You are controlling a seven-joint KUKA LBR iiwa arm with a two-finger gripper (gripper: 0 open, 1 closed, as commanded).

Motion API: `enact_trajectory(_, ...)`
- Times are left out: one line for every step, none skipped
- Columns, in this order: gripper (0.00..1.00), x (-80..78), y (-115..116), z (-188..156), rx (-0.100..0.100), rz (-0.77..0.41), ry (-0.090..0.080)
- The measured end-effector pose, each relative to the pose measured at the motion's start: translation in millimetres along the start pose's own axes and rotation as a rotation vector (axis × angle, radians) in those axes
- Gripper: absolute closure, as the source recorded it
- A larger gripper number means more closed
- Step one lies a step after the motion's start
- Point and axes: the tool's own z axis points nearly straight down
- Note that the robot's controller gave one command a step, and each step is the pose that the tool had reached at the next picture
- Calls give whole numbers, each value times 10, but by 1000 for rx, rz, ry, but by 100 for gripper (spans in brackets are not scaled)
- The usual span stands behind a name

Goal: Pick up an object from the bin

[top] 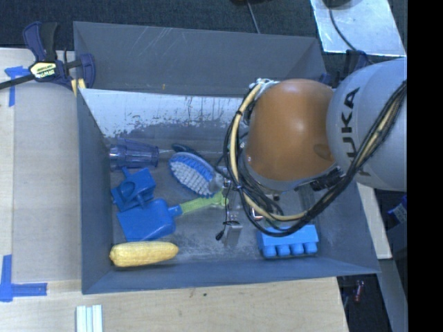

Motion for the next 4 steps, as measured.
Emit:
enact_trajectory(0, -16, -6, -45, -1, 3, -8)
enact_trajectory(0, -448, 742, 1078, -1, -211, -12)
enact_trajectory(0, -900, 322, 609, 3, -351, -24)
enact_trajectory(0, -316, 1403, 1050, -5, -227, -14)
